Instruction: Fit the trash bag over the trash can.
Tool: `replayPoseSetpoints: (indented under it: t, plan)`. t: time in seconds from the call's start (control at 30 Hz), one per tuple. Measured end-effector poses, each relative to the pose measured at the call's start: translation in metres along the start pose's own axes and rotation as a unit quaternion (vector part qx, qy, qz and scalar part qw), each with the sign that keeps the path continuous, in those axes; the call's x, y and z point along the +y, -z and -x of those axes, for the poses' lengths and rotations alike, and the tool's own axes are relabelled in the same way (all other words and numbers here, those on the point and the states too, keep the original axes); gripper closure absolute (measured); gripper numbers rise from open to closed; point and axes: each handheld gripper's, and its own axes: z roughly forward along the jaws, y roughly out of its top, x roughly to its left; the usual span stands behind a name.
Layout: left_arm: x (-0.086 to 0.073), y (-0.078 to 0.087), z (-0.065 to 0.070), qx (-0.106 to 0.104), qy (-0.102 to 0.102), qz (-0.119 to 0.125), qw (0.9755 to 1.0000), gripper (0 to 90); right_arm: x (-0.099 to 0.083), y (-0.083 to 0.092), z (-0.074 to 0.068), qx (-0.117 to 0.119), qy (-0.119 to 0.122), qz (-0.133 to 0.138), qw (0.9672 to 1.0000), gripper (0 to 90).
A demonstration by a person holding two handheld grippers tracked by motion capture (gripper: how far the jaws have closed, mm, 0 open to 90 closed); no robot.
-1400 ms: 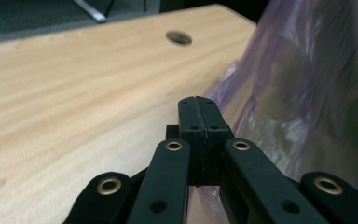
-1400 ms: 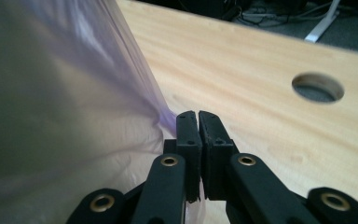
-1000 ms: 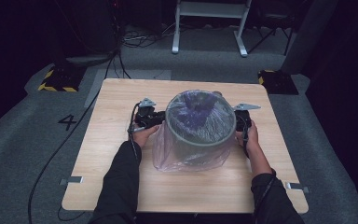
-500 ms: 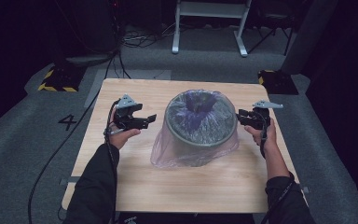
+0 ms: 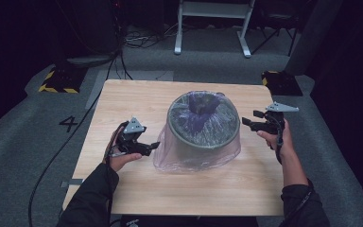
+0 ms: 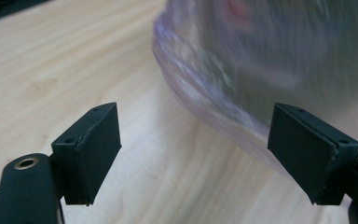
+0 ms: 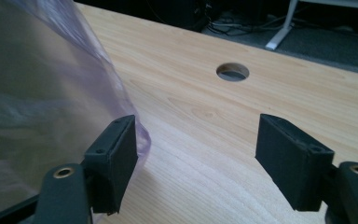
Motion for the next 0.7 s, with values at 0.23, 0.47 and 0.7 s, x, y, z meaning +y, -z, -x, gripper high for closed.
replayPoseSetpoints:
  t: [0.23, 0.47, 0.7]
  plan:
    - [-0.023, -0.013, 0.013, 0.006, -0.008, -0.033, 0.9994, 16.4, 0.013, 0.016, -0.009, 0.018, 0.014, 0.027, 0.9994, 26.4]
    - [-0.035, -0.024, 0.017, 0.000, -0.012, -0.062, 0.9980, 18.0, 0.029, 0.027, -0.018, 0.033, 0.023, 0.047, 0.9981, 24.9]
    - [-0.042, -0.032, 0.013, 0.002, -0.003, -0.085, 0.9964, 16.2, 0.054, 0.037, -0.031, 0.039, 0.042, 0.061, 0.9965, 24.8]
